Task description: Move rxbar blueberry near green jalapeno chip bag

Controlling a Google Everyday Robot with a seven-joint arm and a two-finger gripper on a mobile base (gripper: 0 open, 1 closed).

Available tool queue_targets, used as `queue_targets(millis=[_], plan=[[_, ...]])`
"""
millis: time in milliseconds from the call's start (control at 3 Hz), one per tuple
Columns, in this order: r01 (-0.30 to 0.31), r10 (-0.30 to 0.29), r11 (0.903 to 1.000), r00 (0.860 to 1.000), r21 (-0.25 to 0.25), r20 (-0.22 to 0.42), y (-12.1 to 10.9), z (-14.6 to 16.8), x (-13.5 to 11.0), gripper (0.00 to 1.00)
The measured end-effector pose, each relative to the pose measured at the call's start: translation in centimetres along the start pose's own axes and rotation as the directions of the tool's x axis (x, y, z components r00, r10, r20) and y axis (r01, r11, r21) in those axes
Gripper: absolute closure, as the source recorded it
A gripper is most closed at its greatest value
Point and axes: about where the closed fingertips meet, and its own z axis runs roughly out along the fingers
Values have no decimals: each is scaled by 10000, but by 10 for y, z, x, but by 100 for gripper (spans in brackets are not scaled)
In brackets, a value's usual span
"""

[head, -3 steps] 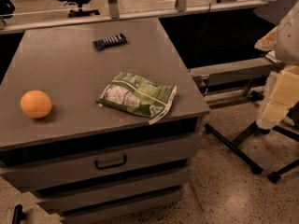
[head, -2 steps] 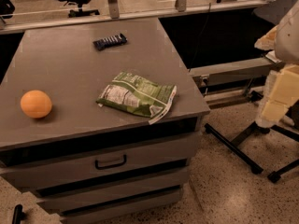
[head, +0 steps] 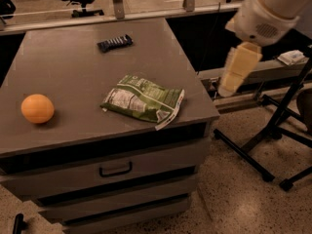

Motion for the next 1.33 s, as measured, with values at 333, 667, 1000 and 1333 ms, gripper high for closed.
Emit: queue_targets(millis=[333, 667, 1000, 1333], plan=[[-82, 87, 10000, 9945, -54, 1040, -57, 56, -62, 0], [-122, 138, 9999, 9879, -113, 1542, -84, 85, -92, 0], [-121, 137, 9999, 9879, -114, 1542, -84, 85, -92, 0], [31, -8, 9999, 9843, -125, 1763, -87, 92, -98, 0]])
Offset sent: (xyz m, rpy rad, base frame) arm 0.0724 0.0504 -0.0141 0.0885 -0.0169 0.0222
